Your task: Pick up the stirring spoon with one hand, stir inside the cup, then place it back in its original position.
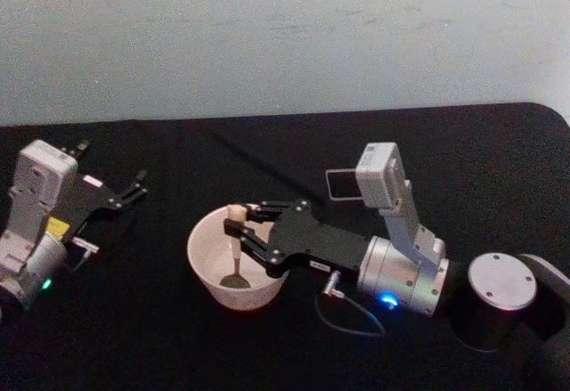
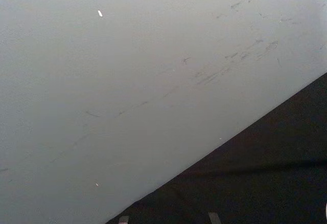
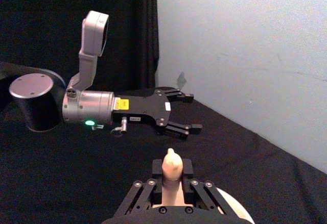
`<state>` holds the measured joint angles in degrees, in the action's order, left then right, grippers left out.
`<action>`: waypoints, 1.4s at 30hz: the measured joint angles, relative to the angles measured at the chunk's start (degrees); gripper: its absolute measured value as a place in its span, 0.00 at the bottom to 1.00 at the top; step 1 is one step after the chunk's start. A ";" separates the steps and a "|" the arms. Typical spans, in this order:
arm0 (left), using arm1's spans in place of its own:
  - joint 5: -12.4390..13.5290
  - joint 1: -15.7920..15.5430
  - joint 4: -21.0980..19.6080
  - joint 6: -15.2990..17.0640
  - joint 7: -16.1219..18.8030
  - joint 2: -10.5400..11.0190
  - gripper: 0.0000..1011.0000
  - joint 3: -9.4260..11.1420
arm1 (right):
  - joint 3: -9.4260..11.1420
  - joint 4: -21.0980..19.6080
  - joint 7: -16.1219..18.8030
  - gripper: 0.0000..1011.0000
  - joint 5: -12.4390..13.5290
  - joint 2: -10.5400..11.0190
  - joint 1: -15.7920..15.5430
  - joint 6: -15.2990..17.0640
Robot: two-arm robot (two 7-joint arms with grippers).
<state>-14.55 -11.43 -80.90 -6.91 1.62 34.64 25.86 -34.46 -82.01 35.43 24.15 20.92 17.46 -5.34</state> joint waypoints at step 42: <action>0.00 0.00 0.00 0.00 0.00 0.00 0.99 0.00 | 4.71 0.44 -1.49 0.21 -3.17 -0.15 -0.38 0.02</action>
<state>-14.55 -11.43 -80.90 -6.91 1.62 34.65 25.86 -29.75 -81.58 33.94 20.98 20.76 17.08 -5.32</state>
